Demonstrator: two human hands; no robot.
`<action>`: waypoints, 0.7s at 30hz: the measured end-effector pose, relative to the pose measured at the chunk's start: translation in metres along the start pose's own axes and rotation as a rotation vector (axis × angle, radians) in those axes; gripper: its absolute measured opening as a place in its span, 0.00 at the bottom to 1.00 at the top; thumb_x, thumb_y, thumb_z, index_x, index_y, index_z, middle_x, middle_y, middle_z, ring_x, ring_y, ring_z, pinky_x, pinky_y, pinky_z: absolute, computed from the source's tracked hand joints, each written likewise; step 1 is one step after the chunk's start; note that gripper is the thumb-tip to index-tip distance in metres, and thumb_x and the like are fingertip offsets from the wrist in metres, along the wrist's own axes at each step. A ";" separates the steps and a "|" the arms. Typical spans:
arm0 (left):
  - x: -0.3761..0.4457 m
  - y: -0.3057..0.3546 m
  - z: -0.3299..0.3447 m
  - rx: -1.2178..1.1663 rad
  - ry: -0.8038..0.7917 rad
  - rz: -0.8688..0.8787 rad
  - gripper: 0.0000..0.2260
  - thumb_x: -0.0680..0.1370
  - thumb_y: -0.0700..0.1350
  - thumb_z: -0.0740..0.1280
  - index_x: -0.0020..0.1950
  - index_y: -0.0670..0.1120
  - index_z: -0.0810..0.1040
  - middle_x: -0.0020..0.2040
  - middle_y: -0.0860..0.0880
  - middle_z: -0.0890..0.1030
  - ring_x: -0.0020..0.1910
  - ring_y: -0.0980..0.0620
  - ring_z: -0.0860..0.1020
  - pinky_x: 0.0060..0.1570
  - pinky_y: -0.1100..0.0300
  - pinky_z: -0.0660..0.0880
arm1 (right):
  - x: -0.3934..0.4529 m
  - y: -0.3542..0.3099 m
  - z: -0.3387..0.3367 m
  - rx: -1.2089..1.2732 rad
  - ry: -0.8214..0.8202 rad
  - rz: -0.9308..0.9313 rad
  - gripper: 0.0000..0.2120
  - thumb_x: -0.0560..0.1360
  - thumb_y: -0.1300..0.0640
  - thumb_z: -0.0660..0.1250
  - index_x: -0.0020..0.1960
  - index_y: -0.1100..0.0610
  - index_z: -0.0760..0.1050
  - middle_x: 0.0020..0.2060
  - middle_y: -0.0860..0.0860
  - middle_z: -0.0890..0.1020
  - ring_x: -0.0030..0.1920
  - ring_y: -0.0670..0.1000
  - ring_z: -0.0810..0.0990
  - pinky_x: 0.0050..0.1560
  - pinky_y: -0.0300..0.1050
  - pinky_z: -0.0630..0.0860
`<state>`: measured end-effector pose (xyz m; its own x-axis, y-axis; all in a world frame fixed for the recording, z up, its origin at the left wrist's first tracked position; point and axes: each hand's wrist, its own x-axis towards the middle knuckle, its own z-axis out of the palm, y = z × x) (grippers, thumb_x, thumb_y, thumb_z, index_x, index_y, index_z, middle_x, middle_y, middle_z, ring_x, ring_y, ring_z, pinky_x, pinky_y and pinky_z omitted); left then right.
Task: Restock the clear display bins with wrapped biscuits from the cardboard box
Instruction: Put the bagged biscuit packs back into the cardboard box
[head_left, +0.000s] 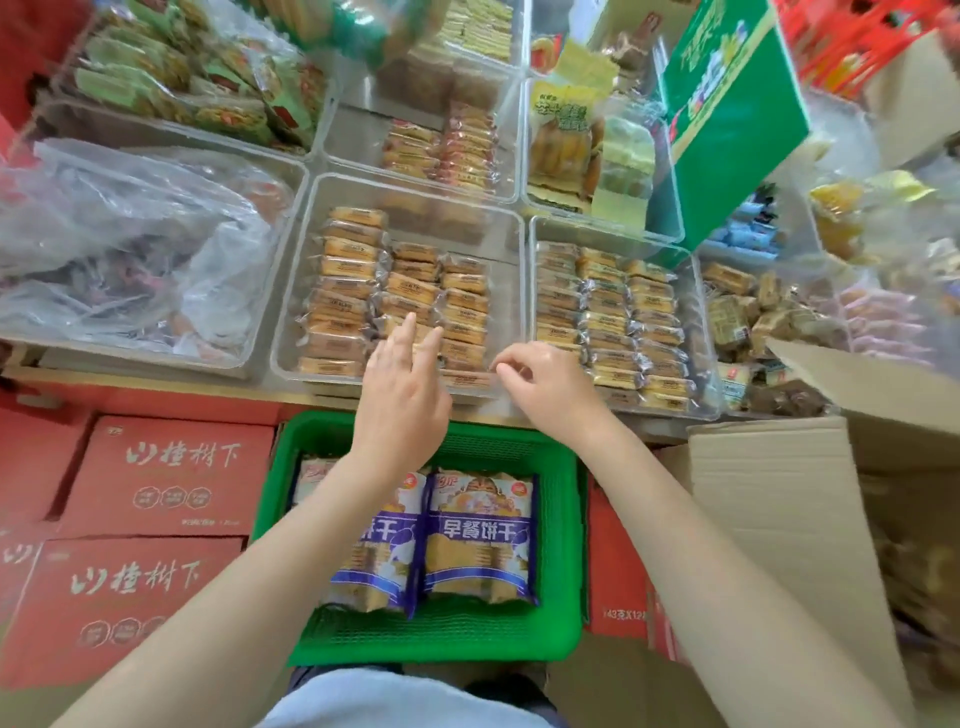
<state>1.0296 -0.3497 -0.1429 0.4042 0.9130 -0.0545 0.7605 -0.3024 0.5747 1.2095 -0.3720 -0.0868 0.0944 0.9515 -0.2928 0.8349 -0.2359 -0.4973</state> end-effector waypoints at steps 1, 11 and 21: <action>-0.004 0.029 0.005 -0.053 -0.020 0.033 0.25 0.82 0.44 0.62 0.80 0.45 0.62 0.80 0.43 0.62 0.79 0.45 0.59 0.79 0.46 0.51 | -0.018 0.010 -0.015 0.031 0.046 -0.014 0.11 0.83 0.55 0.61 0.56 0.55 0.82 0.48 0.48 0.81 0.46 0.47 0.78 0.46 0.41 0.74; -0.058 0.297 0.109 -0.605 -0.315 0.058 0.23 0.81 0.53 0.66 0.76 0.54 0.67 0.69 0.56 0.72 0.60 0.57 0.76 0.57 0.55 0.78 | -0.202 0.190 -0.158 0.420 0.762 0.085 0.09 0.81 0.58 0.63 0.48 0.55 0.81 0.32 0.46 0.80 0.33 0.46 0.80 0.37 0.45 0.79; -0.063 0.417 0.196 -0.417 -0.145 -0.354 0.29 0.79 0.43 0.63 0.80 0.53 0.58 0.70 0.48 0.74 0.59 0.48 0.75 0.52 0.53 0.74 | -0.210 0.419 -0.168 0.625 0.478 0.607 0.10 0.82 0.58 0.60 0.50 0.56 0.80 0.45 0.55 0.84 0.45 0.53 0.82 0.47 0.48 0.81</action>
<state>1.4210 -0.5873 -0.0597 0.2493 0.8834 -0.3969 0.6091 0.1756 0.7734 1.6307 -0.6377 -0.0959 0.7342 0.5824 -0.3488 0.1501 -0.6403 -0.7533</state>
